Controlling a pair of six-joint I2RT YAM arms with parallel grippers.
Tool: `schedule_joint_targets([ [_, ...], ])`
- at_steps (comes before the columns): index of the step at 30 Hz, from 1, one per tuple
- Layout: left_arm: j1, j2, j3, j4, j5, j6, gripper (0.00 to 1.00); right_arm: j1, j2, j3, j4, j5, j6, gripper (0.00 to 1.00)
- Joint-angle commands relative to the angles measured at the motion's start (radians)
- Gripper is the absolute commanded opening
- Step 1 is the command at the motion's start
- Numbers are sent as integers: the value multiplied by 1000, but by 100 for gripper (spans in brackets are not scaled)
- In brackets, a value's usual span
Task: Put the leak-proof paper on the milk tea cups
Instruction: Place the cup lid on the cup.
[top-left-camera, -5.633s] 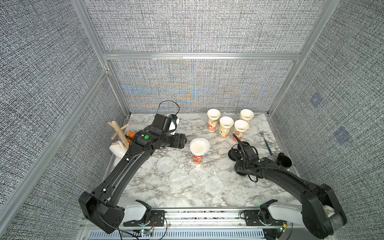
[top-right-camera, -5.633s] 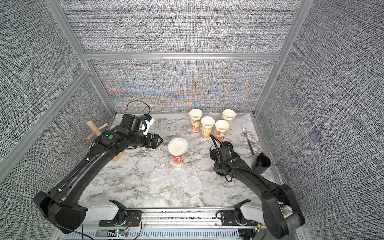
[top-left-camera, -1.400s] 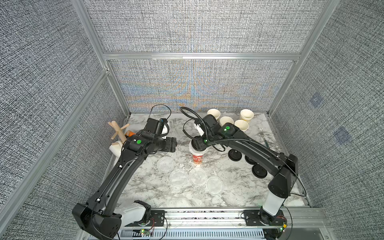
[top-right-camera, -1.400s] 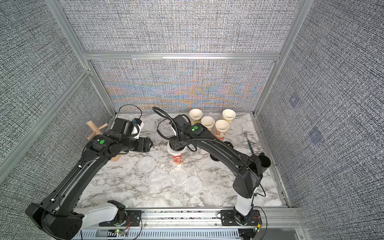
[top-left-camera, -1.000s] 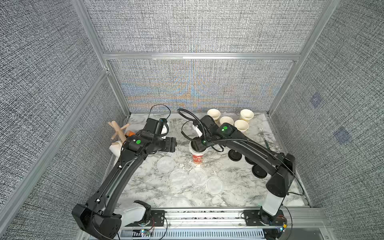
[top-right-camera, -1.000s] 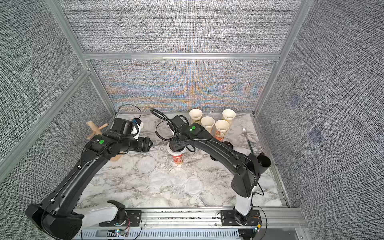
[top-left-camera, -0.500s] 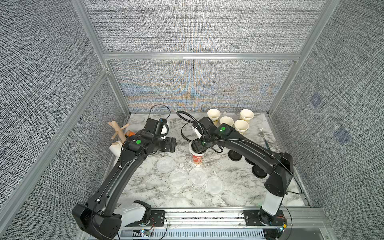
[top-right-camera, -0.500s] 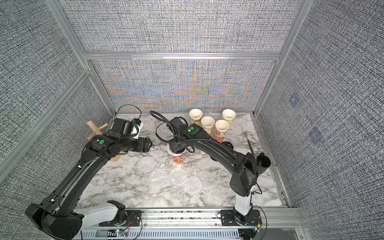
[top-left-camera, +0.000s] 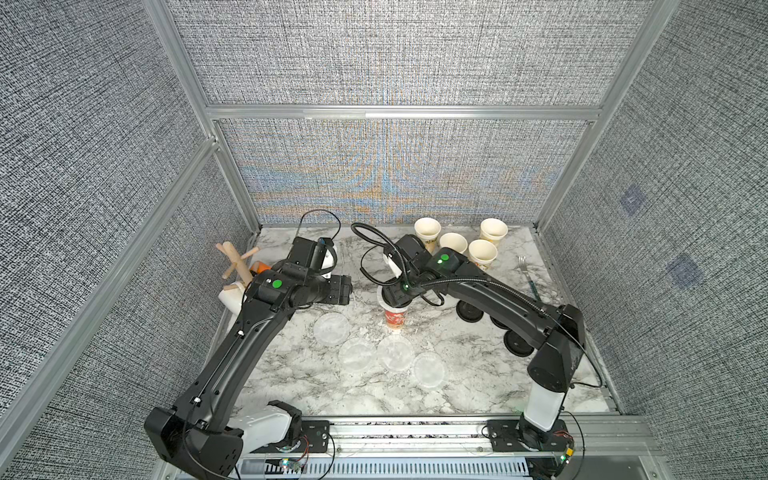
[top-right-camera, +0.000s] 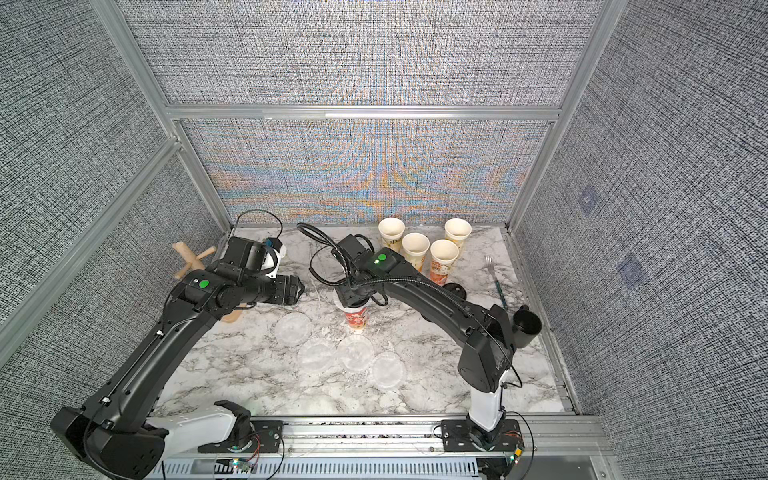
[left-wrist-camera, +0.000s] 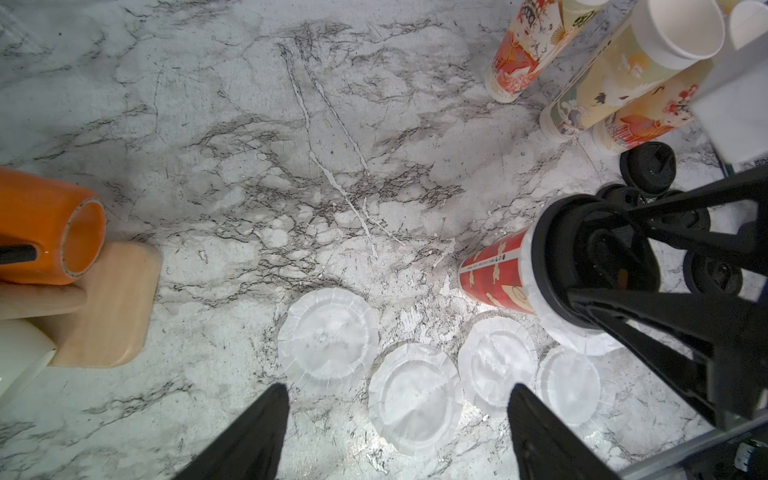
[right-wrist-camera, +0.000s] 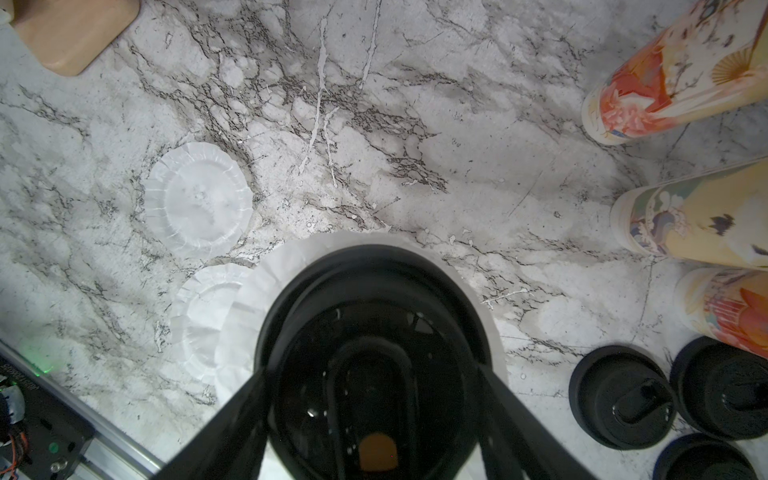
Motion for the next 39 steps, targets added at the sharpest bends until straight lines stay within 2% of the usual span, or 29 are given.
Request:
schedule_joint_targets([
  [1, 1, -3, 0, 4, 3, 11, 85, 3, 1, -1, -3, -1, -1, 81],
  [19, 3, 2, 0, 11, 17, 9, 84, 3, -35, 8, -2, -6, 4, 96],
  [39, 4, 10, 4, 9, 23, 14, 84, 1, -25, -20, 36, -52, 9, 94],
])
